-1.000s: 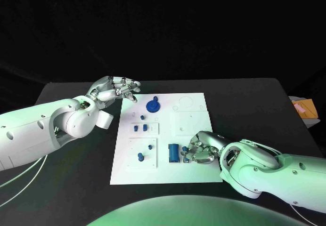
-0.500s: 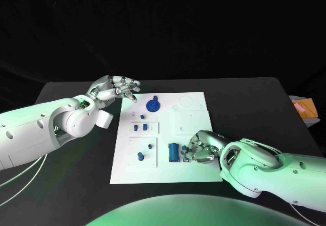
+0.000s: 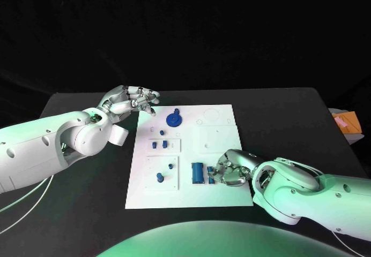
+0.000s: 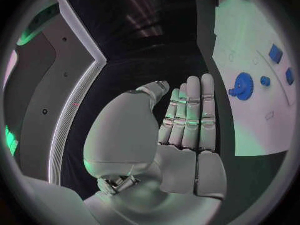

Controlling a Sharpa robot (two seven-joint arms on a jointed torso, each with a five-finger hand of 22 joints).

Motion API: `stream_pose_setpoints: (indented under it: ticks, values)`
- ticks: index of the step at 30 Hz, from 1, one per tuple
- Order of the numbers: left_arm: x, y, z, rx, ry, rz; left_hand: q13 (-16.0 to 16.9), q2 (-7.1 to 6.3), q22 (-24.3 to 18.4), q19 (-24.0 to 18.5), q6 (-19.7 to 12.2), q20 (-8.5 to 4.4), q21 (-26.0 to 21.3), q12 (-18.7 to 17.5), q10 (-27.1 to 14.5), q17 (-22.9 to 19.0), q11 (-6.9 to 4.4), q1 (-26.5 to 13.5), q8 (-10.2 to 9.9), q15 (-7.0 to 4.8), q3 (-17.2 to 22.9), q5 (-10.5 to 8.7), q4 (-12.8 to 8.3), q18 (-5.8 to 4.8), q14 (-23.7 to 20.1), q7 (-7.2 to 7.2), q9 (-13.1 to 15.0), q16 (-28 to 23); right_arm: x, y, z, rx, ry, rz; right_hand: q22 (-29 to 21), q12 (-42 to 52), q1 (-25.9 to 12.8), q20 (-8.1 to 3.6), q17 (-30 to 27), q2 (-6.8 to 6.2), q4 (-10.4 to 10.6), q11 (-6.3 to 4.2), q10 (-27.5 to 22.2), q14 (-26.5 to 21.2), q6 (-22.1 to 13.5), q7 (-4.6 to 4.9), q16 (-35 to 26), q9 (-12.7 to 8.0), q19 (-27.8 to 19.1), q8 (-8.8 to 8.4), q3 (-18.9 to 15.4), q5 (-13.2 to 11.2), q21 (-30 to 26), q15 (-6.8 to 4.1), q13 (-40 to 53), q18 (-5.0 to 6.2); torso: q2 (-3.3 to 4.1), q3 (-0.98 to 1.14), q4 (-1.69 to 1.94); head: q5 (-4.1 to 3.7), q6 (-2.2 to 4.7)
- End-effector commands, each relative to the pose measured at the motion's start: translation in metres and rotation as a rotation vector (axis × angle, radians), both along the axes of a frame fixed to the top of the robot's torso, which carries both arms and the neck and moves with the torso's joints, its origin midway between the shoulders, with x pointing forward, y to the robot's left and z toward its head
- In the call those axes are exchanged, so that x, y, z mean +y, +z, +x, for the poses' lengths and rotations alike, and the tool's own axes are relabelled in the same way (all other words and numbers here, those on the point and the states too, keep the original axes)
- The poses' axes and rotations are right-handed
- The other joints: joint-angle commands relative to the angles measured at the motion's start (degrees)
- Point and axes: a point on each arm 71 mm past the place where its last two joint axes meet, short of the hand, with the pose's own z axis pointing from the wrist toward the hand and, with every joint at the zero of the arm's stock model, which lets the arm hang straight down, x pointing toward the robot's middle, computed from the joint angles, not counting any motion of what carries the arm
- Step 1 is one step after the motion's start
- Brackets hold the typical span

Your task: Assemble the parts on the task board

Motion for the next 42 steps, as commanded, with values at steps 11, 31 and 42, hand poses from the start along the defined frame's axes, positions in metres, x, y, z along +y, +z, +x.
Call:
stream_pose_setpoints:
  ticks: [11,31,42]
  values:
    - [-0.0018,0.0009,-0.0005,-0.002,-0.015,-0.011,0.1,0.35,0.1,-0.1,-0.3,-0.19,0.2,0.0,-0.3,0.1,-0.02,0.3,-0.4,0.28,0.1,0.38,-0.2,0.61,-0.1,0.10,0.1,-0.3,0.0013,0.0003,-0.0021,-0.002,0.029,-0.008,15.1,0.4,-1.7,-0.19,15.1,-0.06,0.9,-0.30,4.6,6.0,0.2,0.06,0.2,0.0,6.0,0.11,-2.8,-1.2,0.3,-0.38,13.1,-0.39,0.01,-0.02,0.02,-0.07,0.00]
    - [-0.0003,0.0007,-0.0002,-0.003,-0.011,-0.006,0.1,0.47,0.2,-0.1,-0.2,-0.18,0.3,0.0,-0.3,0.1,0.01,0.1,-0.4,0.31,0.3,0.38,-0.1,0.60,0.0,0.13,0.1,-0.3,-0.0016,0.0005,-0.0019,-0.008,0.060,0.006,15.1,0.5,2.5,-0.23,15.1,0.16,0.8,-0.35,4.7,6.0,0.1,0.00,0.2,-0.2,6.0,0.16,-5.5,-6.2,0.3,-0.42,13.3,-0.39,0.03,-0.03,0.06,0.23,0.05]
    - [-0.0001,0.0008,-0.0003,-0.003,-0.010,-0.005,0.1,0.78,0.3,-0.2,-0.2,-0.16,0.4,0.0,-0.3,0.1,0.01,-0.1,-0.4,0.33,0.4,0.44,0.0,0.59,0.0,0.11,0.1,-0.3,-0.0050,-0.0029,0.0009,0.003,0.063,-0.011,15.1,0.5,2.7,-0.23,15.1,0.31,0.7,-0.36,4.7,6.0,0.1,-0.02,0.2,-0.2,6.0,0.15,-5.6,-6.4,0.3,-0.43,13.3,-0.39,0.02,-0.05,0.07,0.39,0.06]
